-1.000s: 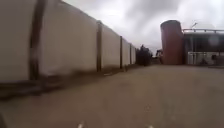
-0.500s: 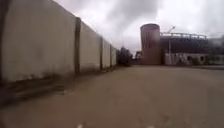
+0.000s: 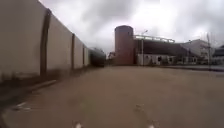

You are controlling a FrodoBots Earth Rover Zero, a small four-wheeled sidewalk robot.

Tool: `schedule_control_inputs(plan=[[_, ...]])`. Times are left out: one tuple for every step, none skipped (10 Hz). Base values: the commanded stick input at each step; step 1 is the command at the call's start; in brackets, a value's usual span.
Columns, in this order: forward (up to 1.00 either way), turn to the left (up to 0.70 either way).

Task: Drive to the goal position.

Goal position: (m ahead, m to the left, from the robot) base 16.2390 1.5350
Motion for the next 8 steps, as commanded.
schedule_control_inputs(plan=[[1.0,0.07],[1.0,0.07],[1.0,0.07],[1.0,0.07],[1.0,0.07],[1.0,0.07],[1.0,0.07],[1.0,0.07]])
